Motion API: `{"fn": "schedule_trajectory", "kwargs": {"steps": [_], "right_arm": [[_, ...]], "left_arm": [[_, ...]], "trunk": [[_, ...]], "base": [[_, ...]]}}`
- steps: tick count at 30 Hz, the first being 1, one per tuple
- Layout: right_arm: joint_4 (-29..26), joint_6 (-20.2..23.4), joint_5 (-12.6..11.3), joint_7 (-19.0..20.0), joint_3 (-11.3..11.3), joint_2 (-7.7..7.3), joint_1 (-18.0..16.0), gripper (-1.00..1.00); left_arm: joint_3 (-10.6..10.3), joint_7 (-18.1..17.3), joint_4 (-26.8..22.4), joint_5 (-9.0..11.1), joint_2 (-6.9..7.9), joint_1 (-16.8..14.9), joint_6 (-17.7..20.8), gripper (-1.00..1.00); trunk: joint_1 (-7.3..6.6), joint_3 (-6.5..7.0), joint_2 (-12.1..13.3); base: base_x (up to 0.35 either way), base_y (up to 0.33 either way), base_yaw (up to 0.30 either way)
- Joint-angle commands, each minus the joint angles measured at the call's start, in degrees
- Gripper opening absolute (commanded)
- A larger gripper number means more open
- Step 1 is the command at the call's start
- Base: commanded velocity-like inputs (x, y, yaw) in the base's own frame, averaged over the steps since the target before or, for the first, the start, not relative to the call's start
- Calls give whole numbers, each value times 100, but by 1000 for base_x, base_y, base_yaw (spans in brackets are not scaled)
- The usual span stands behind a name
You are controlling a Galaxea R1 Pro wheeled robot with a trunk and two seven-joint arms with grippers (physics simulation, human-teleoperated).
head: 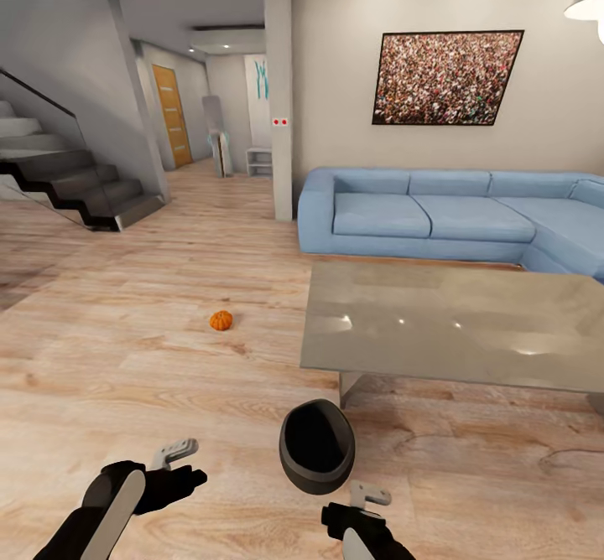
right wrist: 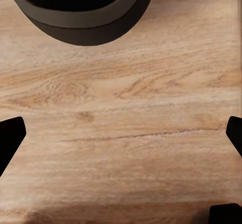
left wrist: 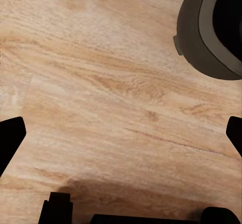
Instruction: Place each of the two pumpkins and all three candles from the living room inside a cabinet in the living room (use any cabinet), then make sure every cabinet is closed, and position the cauldron so it is next to a table in the living room.
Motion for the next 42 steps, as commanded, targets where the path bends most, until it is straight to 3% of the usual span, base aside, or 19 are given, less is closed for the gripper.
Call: {"fn": "schedule_trajectory", "kwargs": {"steps": [1, 30, 34, 36, 42], "right_arm": [[-8, 14, -28, -45, 21, 2, -5, 100], [1, 2, 26, -99, 46, 65, -5, 100], [1, -3, 26, -102, 45, 67, -5, 100], [0, -5, 31, -103, 45, 65, -5, 100], [0, -42, 42, -96, 54, 71, -5, 100]], "left_arm": [[-14, 58, -6, 60, 9, -3, 10, 100], [-18, 80, 18, 20, 21, -3, 8, 100], [-2, 439, 31, -362, -1, -3, 2, 100], [3, 714, 32, -454, -15, -3, 1, 100], [4, 999, 33, -491, -24, -3, -16, 100]], "trunk": [[-1, -5, -3], [-1, -17, -3], [-1, -30, -3], [-1, -37, -3], [-1, -60, -3]], "base": [[0, 0, 123], [0, 0, 279], [0, 0, 282], [0, 0, 280], [0, 0, 276]]}}
